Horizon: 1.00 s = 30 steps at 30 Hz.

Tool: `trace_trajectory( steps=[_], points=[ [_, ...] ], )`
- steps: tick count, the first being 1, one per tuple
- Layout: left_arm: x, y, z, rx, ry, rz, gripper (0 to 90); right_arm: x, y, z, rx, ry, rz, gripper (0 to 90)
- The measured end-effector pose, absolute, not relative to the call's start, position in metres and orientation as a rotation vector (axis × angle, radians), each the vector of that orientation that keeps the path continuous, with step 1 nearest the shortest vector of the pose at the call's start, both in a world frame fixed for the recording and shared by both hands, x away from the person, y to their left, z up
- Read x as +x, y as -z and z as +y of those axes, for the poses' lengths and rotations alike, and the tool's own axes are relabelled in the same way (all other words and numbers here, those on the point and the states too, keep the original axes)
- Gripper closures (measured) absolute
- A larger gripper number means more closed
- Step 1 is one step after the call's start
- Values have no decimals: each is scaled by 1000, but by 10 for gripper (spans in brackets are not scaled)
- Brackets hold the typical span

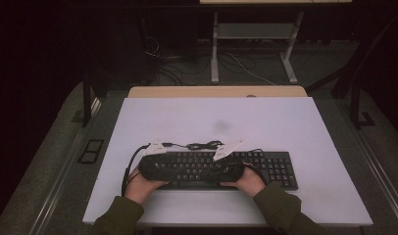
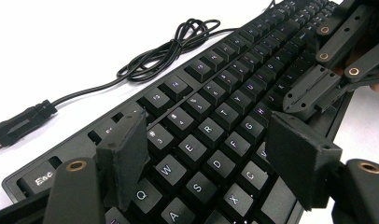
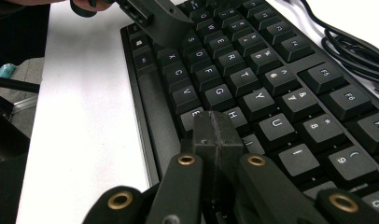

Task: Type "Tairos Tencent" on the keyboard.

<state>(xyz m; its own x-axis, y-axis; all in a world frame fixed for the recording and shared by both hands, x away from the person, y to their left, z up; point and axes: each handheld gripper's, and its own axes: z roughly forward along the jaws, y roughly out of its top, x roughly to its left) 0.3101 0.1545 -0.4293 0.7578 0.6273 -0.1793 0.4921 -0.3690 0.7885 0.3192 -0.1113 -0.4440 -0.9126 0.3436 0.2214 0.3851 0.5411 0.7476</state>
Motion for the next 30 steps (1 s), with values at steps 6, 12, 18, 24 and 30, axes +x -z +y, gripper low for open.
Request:
trace_trajectory(
  steps=[6,12,18,24,30],
  points=[
    [310,428,156,2036,-197,837,290,319,443,-112,-644,1339,-2720,894],
    [309,426,155,2034,-198,832,292,320,441,-114,-654,1361,-2707,893],
    [308,425,155,2037,-194,819,299,322,439,-117,-662,1388,-2700,865],
    [304,424,154,2033,-186,819,315,323,436,-120,-681,1421,-2682,798],
    [300,422,154,2030,-178,815,357,326,434,-126,-712,1454,-2670,674]
  ],
)
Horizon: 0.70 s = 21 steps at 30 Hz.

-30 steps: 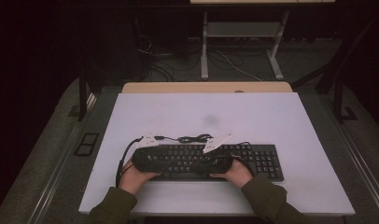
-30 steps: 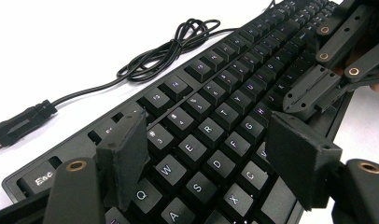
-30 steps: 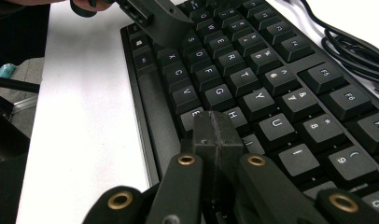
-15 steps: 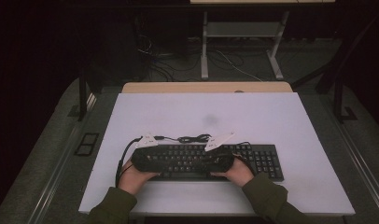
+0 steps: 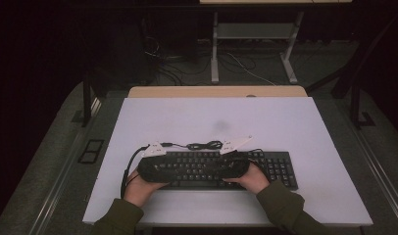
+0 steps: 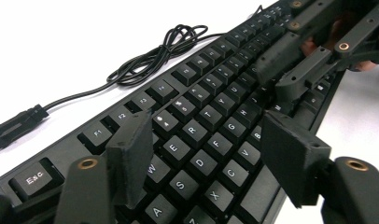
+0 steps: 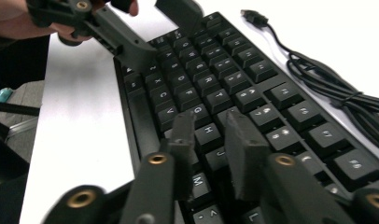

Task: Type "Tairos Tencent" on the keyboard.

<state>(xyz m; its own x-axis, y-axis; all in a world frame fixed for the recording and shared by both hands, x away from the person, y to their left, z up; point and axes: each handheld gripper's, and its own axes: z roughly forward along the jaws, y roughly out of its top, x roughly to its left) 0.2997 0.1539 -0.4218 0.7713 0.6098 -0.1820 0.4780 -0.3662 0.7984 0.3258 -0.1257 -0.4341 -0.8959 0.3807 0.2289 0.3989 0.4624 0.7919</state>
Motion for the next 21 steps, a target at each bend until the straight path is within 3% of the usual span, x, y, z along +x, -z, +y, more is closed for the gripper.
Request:
trace_trajectory(
  steps=[14,21],
  points=[
    [290,423,151,2051,-166,778,581,332,435,-133,-800,1514,-2655,373],
    [289,424,148,2072,-147,743,763,335,437,-135,-838,1525,-2653,340]
  ],
)
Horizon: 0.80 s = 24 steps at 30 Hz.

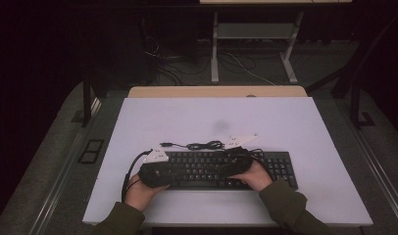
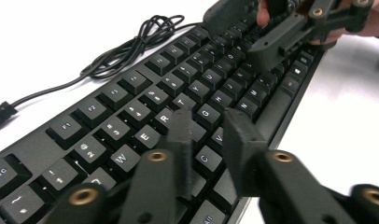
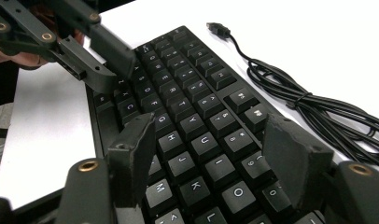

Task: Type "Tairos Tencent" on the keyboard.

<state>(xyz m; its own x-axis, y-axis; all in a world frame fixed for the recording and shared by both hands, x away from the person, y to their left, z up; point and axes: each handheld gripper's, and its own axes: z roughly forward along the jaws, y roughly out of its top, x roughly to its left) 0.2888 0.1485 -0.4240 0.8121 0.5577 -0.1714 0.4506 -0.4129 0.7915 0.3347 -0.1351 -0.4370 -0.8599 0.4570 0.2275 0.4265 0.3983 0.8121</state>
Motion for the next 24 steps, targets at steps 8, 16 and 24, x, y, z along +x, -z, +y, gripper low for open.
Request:
trace_trajectory(
  steps=[8,16,24],
  points=[
    [290,428,143,2110,-124,727,889,336,438,-136,822,-1491,2592,327],
    [291,432,140,2129,-110,730,889,336,437,-136,824,-1489,2587,322],
    [292,436,139,2153,-110,727,889,335,437,-136,822,-1485,2587,321]
  ],
)
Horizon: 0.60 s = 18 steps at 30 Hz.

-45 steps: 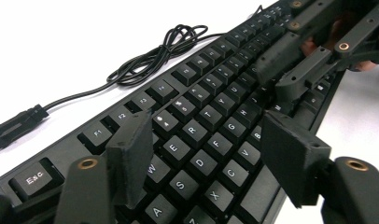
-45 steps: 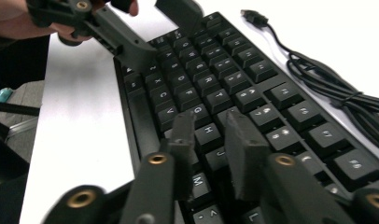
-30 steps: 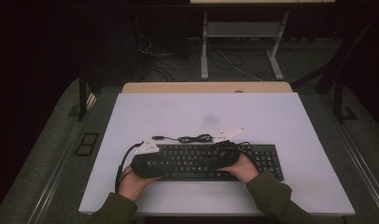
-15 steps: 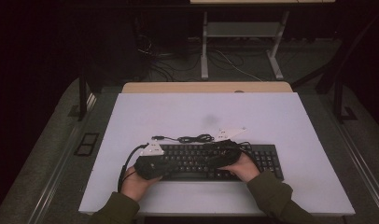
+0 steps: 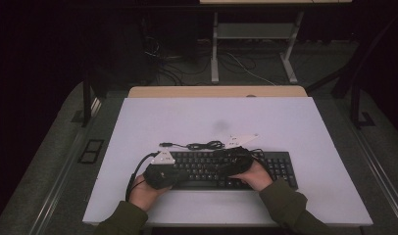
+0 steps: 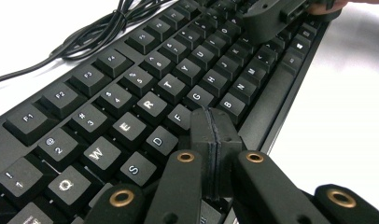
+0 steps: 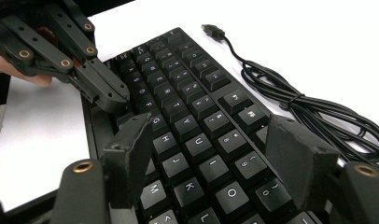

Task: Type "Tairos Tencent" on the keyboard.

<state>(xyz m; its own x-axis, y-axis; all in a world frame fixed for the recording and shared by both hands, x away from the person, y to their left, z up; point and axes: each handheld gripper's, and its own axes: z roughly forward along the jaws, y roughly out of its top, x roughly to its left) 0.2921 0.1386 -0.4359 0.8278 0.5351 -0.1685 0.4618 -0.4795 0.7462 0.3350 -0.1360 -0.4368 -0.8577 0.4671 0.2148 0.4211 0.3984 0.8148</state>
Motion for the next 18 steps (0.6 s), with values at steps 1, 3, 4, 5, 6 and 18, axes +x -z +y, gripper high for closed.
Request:
trace_trajectory(
  steps=[1,3,4,5,6,18],
  points=[
    [292,436,139,2150,-107,730,889,335,437,-136,821,-1485,2586,321],
    [293,436,139,2154,-108,729,889,335,437,-136,823,-1486,2585,321],
    [293,437,138,2164,-108,728,889,335,437,-136,823,-1486,2584,321],
    [293,438,138,2165,-106,721,889,335,437,-136,822,-1484,2585,321],
    [294,439,139,2161,-93,724,889,335,437,-136,823,-1485,2586,321],
    [293,437,138,2167,-107,721,890,335,437,-135,823,-1483,2587,316]
  ],
)
